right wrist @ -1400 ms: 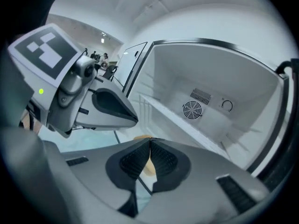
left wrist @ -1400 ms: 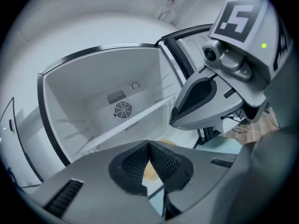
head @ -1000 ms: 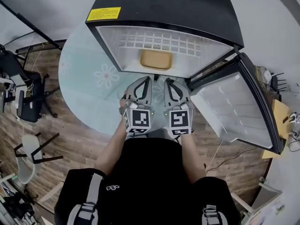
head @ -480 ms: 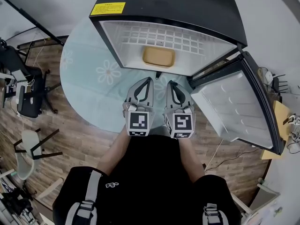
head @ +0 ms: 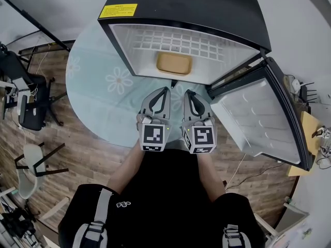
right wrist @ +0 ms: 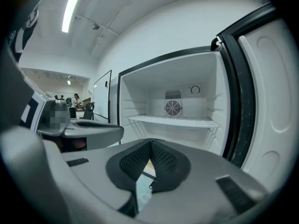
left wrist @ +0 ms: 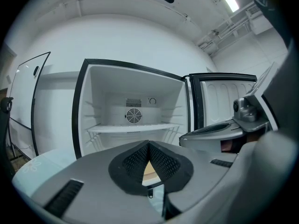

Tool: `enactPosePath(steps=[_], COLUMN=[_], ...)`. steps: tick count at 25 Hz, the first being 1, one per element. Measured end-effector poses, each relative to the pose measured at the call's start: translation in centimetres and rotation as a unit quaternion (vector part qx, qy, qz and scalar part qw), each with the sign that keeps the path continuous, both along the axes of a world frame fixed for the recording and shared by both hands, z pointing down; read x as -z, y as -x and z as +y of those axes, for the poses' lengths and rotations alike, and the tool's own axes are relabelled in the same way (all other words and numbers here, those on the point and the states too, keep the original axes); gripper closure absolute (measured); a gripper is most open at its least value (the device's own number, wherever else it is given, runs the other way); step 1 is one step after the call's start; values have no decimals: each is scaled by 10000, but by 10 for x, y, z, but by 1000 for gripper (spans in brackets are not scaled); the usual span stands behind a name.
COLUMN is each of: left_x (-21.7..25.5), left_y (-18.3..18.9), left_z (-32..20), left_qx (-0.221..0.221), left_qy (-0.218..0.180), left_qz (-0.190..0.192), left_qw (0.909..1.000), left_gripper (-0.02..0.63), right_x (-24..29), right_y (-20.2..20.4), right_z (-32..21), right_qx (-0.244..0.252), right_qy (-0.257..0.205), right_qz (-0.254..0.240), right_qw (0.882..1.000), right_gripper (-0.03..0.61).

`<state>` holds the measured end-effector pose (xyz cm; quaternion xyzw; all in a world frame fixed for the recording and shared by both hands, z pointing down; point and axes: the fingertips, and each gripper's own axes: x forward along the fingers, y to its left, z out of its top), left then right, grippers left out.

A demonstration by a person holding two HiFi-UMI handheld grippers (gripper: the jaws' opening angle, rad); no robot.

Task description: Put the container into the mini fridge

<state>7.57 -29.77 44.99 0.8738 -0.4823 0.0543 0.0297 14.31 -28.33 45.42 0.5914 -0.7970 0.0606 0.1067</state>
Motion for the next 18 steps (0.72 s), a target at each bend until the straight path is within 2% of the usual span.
enactPosePath(steps=[18], left_x=[-9], left_y=[-8], left_z=[3], left_qx=[-111], left_qy=[225], left_qz=[17], left_qw=[9997], left_gripper=[601], right_x=[-4], right_y=[0], right_z=[4], right_qx=[35], right_qy=[54], right_qz=[-65], right_qw=[10000], right_gripper=[574])
